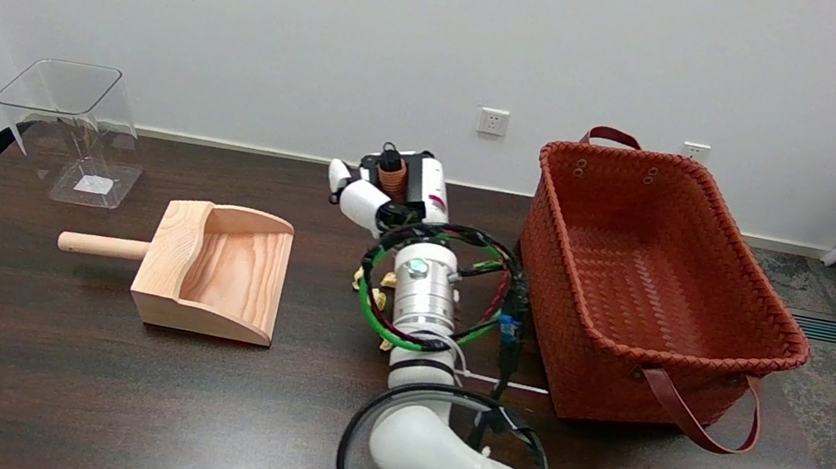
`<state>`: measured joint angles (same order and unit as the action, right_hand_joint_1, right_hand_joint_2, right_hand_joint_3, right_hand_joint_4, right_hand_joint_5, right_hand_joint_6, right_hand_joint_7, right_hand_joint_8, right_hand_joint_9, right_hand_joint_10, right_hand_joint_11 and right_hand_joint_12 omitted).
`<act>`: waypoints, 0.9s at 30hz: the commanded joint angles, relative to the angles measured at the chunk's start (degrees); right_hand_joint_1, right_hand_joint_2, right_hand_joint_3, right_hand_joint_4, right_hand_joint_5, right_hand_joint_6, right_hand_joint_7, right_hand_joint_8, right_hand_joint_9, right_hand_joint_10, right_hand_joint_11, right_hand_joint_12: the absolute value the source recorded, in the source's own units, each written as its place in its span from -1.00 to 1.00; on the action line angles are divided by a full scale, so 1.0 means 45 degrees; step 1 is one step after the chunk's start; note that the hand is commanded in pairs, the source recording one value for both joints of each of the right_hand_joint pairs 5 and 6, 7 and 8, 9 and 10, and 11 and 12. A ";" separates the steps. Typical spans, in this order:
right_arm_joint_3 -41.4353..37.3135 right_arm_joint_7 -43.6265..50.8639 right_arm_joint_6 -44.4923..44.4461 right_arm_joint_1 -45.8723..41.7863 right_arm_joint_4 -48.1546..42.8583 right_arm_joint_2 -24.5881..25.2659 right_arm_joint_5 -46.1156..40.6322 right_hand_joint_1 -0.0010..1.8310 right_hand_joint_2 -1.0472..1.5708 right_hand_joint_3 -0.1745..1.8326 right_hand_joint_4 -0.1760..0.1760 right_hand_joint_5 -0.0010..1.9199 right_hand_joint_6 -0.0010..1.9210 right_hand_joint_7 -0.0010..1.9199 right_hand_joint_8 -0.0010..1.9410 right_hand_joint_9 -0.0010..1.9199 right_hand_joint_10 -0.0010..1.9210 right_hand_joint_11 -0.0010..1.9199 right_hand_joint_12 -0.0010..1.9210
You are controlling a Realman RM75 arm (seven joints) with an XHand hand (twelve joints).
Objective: Sweep the yellow paper ball into the dustpan.
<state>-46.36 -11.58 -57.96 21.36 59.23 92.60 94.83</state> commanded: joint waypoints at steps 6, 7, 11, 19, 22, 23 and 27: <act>-0.0013 -0.0679 0.0614 0.1303 -0.1866 0.2343 -0.0410 0.41 0.75 -0.31 0.00 1.00 1.00 1.00 0.98 1.00 1.00 1.00 1.00; -0.0016 -0.0679 0.0614 0.1331 -0.1905 0.2403 -0.0410 0.41 0.75 -0.31 0.00 1.00 1.00 1.00 0.98 1.00 1.00 1.00 1.00; -0.0031 -0.0919 0.0614 0.1581 -0.2216 0.2667 -0.0410 0.41 0.73 -0.30 0.00 1.00 1.00 1.00 0.98 1.00 1.00 1.00 1.00; -0.0013 -0.2515 0.0787 0.2157 -0.2951 0.2997 -0.0748 0.41 0.72 -0.30 0.00 1.00 1.00 1.00 0.98 1.00 1.00 1.00 1.00; -0.0030 -0.3108 0.0975 0.2344 -0.3306 0.3123 -0.0765 0.41 0.71 -0.29 0.00 1.00 1.00 1.00 0.98 1.00 1.00 1.00 1.00; -0.0031 -0.3292 0.1011 0.2447 -0.3441 0.3176 -0.0765 0.41 0.71 -0.29 0.00 1.00 1.00 1.00 0.98 1.00 1.00 1.00 1.00; -0.0027 -0.3938 0.1124 0.2692 -0.3740 0.3277 -0.0765 0.41 0.71 -0.30 0.00 1.00 1.00 1.00 0.98 1.00 1.00 1.00 1.00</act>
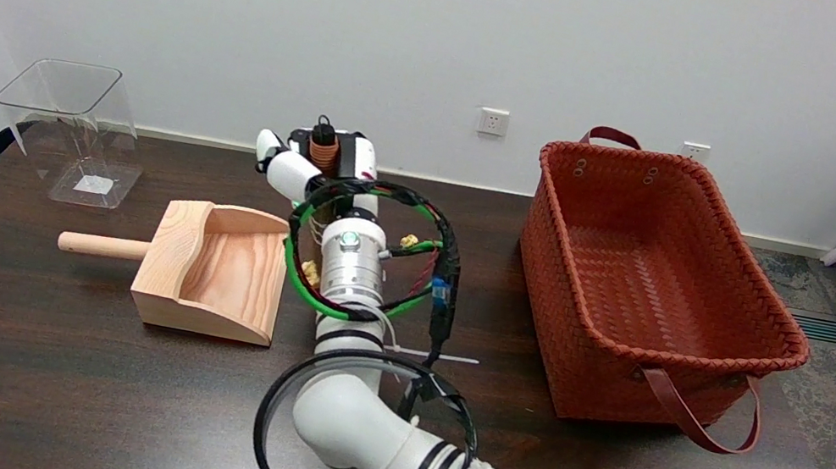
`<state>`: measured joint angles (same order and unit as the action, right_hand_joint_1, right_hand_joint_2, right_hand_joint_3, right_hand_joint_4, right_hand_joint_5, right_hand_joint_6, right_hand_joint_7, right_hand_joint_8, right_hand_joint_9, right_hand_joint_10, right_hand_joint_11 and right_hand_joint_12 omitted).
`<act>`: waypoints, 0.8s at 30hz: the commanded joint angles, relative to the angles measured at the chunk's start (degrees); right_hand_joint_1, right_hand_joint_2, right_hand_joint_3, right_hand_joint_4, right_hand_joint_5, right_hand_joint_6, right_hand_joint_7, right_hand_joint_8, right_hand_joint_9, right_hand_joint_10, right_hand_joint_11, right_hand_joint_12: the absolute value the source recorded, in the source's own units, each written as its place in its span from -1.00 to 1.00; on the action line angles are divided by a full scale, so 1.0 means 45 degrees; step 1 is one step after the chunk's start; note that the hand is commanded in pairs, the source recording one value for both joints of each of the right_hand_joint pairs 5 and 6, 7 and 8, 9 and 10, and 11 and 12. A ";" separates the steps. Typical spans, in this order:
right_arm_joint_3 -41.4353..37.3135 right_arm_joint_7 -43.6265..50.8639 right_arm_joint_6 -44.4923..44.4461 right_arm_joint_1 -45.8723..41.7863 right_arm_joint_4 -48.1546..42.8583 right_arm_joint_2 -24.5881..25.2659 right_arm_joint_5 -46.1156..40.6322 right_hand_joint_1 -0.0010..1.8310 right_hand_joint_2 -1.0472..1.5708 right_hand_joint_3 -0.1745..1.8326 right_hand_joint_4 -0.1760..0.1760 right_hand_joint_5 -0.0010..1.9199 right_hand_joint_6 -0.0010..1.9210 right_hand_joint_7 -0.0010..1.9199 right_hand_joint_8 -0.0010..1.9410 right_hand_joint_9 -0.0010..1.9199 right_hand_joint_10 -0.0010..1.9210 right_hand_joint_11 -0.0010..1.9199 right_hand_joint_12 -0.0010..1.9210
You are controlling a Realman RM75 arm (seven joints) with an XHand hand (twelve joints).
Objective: Sweep the yellow paper ball into the dustpan.
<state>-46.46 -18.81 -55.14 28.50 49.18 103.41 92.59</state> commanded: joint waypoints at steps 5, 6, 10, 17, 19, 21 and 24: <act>0.0028 -0.3396 0.0813 0.1381 -0.1867 0.0978 -0.0269 0.41 0.70 -0.29 0.00 1.00 1.00 1.00 0.98 1.00 1.00 1.00 1.00; 0.0042 -0.3477 0.0867 0.1406 -0.1885 0.0982 -0.0269 0.41 0.70 -0.29 0.00 1.00 1.00 1.00 0.98 1.00 1.00 1.00 1.00; 0.0059 -0.4227 0.1073 0.1484 -0.1917 0.0997 -0.0269 0.41 0.70 -0.29 0.00 1.00 1.00 1.00 0.98 1.00 1.00 1.00 1.00; 0.0007 -0.4920 0.1088 0.1378 -0.1843 0.0977 -0.0269 0.39 0.70 -0.29 0.00 1.00 1.00 1.00 0.98 1.00 1.00 1.00 1.00; 0.0011 -0.4967 0.1088 0.1360 -0.1765 0.0938 -0.0269 0.39 0.70 -0.28 0.00 1.00 1.00 1.00 0.98 1.00 1.00 1.00 1.00; 0.0044 -0.4984 0.1088 0.1360 -0.1649 0.0885 -0.0269 0.39 0.70 -0.28 0.00 1.00 1.00 1.00 0.98 1.00 1.00 1.00 1.00; 0.0080 -0.4977 0.1109 0.1365 -0.1359 0.0792 -0.0170 0.38 0.70 -0.28 0.00 1.00 1.00 1.00 0.98 1.00 1.00 1.00 1.00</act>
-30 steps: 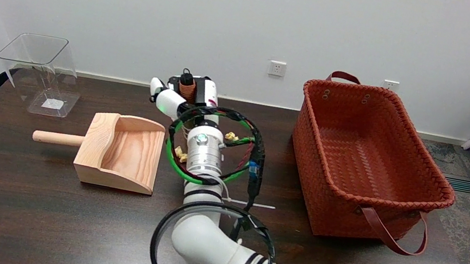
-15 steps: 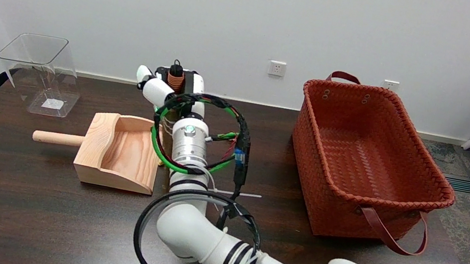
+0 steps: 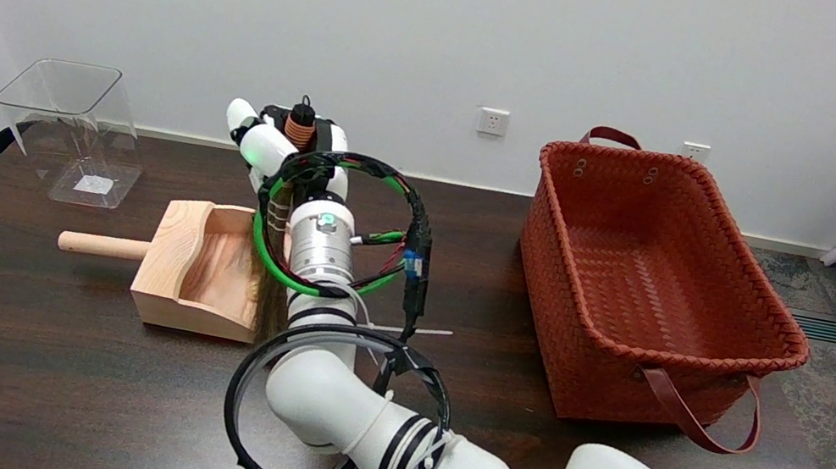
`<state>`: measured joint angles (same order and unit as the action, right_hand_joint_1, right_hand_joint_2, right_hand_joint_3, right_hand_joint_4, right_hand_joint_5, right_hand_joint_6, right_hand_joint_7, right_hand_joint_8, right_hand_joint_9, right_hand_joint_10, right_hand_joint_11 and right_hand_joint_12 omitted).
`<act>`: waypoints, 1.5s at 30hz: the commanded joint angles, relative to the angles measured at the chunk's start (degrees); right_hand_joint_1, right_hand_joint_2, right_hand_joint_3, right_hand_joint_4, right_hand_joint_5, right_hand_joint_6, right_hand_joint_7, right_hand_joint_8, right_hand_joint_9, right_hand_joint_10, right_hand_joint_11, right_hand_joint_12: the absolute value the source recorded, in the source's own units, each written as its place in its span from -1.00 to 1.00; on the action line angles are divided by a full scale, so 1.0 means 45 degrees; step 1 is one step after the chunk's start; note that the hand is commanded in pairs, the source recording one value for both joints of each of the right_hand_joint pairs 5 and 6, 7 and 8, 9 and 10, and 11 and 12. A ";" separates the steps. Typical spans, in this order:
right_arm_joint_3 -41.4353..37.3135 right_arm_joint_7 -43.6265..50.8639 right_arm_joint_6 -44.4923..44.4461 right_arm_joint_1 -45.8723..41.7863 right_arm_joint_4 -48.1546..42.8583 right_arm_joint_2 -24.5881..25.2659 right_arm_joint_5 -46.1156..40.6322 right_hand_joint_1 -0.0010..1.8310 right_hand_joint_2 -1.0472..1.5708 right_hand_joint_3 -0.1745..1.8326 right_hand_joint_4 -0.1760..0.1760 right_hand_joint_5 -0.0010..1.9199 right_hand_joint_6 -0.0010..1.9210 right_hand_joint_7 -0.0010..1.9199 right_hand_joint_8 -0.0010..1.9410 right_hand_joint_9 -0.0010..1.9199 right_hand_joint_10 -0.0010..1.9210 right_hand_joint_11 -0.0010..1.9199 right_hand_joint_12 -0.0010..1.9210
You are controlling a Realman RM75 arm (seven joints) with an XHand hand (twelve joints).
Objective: Sweep the yellow paper ball into the dustpan.
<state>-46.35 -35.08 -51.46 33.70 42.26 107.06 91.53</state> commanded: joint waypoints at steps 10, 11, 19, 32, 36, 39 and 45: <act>-0.0035 0.1121 0.0322 0.0188 0.1120 -0.0367 0.1257 0.38 0.70 -0.26 0.00 1.00 1.00 1.00 0.98 1.00 1.00 1.00 1.00; -0.0039 0.1480 0.0304 0.0164 0.1162 -0.0395 0.1342 0.38 0.70 -0.26 0.00 1.00 1.00 1.00 0.98 1.00 1.00 1.00 1.00; 0.0023 0.4017 0.0476 0.0028 0.1698 -0.0871 0.1653 0.41 0.66 -0.23 0.00 1.00 1.00 1.00 0.98 1.00 1.00 1.00 1.00; 0.1316 0.4560 0.1881 0.0656 0.2238 -0.2911 0.2167 0.53 0.46 0.01 0.00 1.00 1.00 1.00 0.98 1.00 1.00 1.00 1.00; 0.1100 0.4560 0.1573 0.0801 0.1918 -0.3229 0.3266 0.55 0.45 0.07 0.00 1.00 1.00 1.00 0.98 1.00 1.00 1.00 1.00; 0.1083 0.4560 0.1295 0.0998 0.1613 -0.3368 0.3520 0.56 0.45 0.11 0.00 1.00 1.00 1.00 0.98 1.00 1.00 1.00 1.00; 0.1014 0.4560 0.0735 0.1566 0.0588 -0.3418 0.4208 0.56 0.46 0.13 0.00 1.00 1.00 1.00 0.98 1.00 1.00 1.00 1.00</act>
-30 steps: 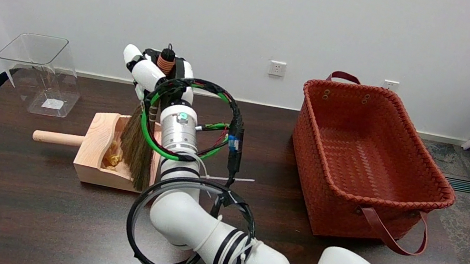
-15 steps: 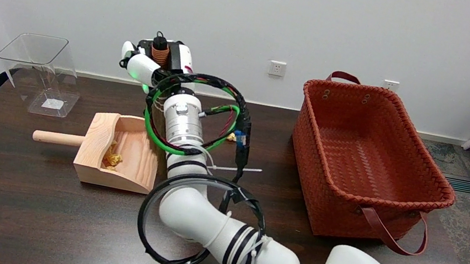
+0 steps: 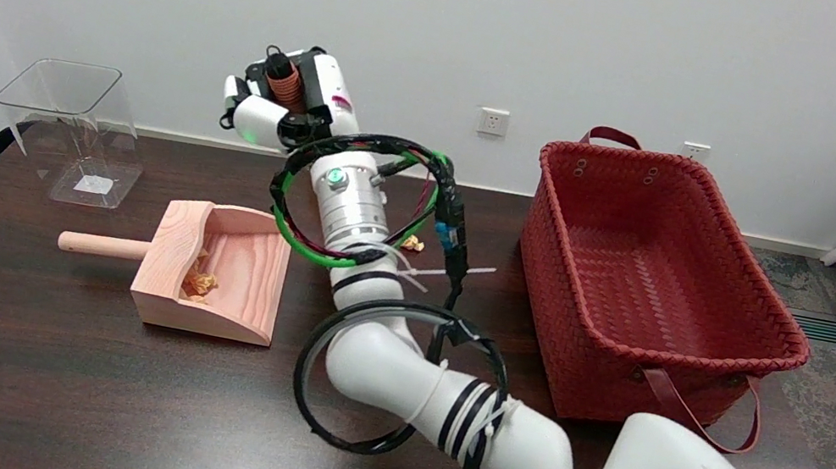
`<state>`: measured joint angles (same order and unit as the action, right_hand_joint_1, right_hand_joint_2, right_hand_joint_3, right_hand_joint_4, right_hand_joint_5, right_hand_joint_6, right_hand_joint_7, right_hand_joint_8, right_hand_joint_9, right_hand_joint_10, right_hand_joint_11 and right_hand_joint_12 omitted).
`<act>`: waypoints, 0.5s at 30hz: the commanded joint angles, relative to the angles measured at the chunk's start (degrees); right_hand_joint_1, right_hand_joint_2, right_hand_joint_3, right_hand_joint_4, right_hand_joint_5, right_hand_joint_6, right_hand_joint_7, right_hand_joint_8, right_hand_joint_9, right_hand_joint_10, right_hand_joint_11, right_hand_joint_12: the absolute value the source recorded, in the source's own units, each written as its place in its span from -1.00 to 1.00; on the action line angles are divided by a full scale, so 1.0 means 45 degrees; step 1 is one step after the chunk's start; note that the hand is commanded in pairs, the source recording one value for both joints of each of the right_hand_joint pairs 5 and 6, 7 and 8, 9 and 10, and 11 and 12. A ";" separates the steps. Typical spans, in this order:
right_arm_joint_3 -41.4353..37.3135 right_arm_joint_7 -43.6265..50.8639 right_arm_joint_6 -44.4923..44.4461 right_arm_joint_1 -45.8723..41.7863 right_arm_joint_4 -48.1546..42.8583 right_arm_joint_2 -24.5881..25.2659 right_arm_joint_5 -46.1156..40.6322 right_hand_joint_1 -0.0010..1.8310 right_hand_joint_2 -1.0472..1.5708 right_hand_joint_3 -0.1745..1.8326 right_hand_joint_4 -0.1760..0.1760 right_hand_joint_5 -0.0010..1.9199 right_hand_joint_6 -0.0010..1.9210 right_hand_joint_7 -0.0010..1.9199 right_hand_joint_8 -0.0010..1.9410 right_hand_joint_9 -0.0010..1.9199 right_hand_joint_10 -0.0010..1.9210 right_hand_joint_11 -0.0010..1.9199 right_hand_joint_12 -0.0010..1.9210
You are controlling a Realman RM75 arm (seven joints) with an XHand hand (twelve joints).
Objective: Sweep the yellow paper ball into the dustpan.
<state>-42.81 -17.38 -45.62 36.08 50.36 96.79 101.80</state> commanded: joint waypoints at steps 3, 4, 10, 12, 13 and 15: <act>0.0226 0.0628 -0.0918 0.1327 -0.1950 -0.1097 0.2162 0.56 0.47 0.13 0.00 1.00 1.00 1.00 0.98 1.00 1.00 1.00 1.00; 0.0226 0.0615 -0.1089 0.1426 -0.2359 -0.1076 0.2180 0.55 0.47 0.13 0.00 1.00 1.00 1.00 0.98 1.00 1.00 1.00 1.00; 0.0227 0.0479 -0.1651 0.1852 -0.3917 -0.0976 0.2123 0.54 0.50 0.12 0.00 1.00 1.00 1.00 0.98 1.00 1.00 1.00 1.00; 0.0227 0.0385 -0.1832 0.1926 -0.4339 -0.0976 0.2148 0.53 0.51 0.12 0.00 1.00 1.00 1.00 0.98 1.00 1.00 1.00 1.00; 0.0227 0.0196 -0.1956 0.1997 -0.4700 -0.0976 0.2177 0.53 0.51 0.12 0.00 1.00 1.00 1.00 0.98 1.00 1.00 1.00 1.00; 0.0227 -0.0303 -0.2096 0.2102 -0.5282 -0.0976 0.2170 0.52 0.51 0.12 0.00 1.00 1.00 1.00 0.98 1.00 1.00 1.00 1.00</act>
<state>-42.01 -15.59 -49.09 40.67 41.63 93.33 108.53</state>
